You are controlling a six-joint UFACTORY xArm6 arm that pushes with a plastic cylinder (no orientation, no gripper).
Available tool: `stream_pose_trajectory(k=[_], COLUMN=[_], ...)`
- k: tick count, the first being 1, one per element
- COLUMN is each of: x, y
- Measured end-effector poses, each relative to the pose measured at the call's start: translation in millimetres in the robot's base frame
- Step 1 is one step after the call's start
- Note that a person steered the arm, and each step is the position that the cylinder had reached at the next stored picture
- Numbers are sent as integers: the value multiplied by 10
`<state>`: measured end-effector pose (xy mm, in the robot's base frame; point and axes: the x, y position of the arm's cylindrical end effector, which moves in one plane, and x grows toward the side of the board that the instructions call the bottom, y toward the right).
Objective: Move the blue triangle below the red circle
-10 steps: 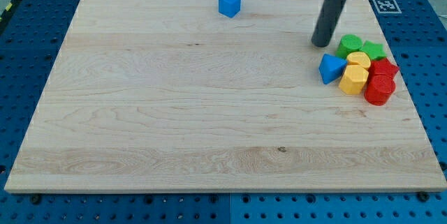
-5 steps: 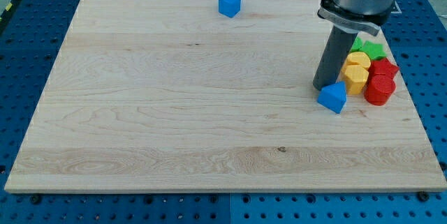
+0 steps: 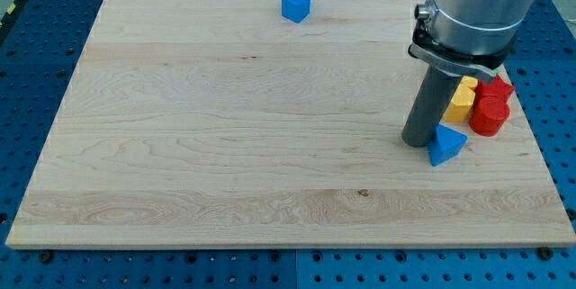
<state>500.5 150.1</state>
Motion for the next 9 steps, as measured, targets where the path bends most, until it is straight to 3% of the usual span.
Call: stream_pose_trajectory(k=[1,2,6,8,9], x=[55,372,196,534,421], y=[148,95,443,542,782])
